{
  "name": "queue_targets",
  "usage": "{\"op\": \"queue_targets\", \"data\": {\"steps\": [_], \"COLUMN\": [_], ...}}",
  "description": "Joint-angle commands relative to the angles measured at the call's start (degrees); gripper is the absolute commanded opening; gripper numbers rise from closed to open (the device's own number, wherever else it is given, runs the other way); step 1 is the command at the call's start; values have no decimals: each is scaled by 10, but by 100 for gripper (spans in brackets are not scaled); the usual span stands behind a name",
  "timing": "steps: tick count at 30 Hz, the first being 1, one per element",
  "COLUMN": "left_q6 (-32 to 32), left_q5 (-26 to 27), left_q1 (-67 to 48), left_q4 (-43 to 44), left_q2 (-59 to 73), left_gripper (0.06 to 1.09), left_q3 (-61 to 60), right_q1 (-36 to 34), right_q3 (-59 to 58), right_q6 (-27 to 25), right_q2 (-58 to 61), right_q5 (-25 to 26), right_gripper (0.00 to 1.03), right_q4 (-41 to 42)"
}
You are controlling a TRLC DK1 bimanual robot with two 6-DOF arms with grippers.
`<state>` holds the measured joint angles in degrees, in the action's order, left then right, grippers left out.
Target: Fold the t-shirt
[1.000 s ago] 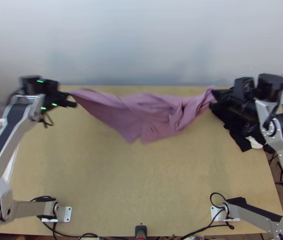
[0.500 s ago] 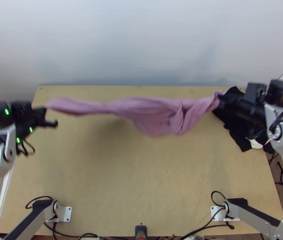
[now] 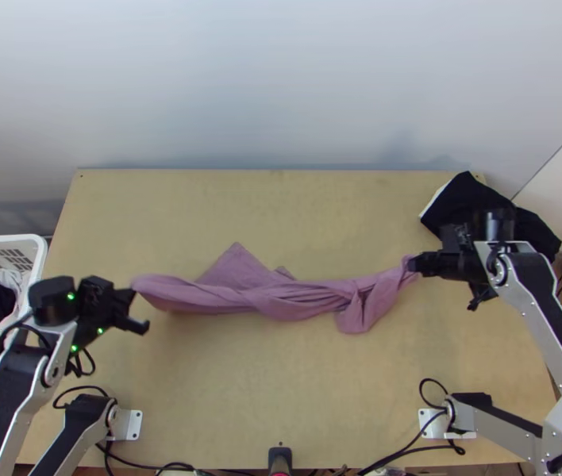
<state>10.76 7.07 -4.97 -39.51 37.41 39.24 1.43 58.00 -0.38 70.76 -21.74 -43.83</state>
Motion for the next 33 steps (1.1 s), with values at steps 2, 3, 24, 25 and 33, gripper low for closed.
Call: {"op": "queue_targets", "data": {"steps": [2,3,24,25,33], "left_q6": [7,6,86,104,269], "left_q5": [-1,-1,-5,-5,56], "left_q1": [-28,-28,-153,-175,-247], "left_q4": [-21,-25,0,0,-70], "left_q2": [-24,-24,292,340,609], "left_gripper": [10,11,102,102,99], "left_q3": [-28,-24,153,175,364], "right_q1": [-48,-47,-11,-1,30], "right_q3": [46,55,-65,-62,-39], "right_q6": [-17,-20,-35,-35,-21], "right_q2": [-17,-19,-35,-36,-45], "right_q5": [-9,-9,-9,-9,-9], "right_gripper": [3,3,3,3,3], "right_q4": [42,41,38,38,34]}}
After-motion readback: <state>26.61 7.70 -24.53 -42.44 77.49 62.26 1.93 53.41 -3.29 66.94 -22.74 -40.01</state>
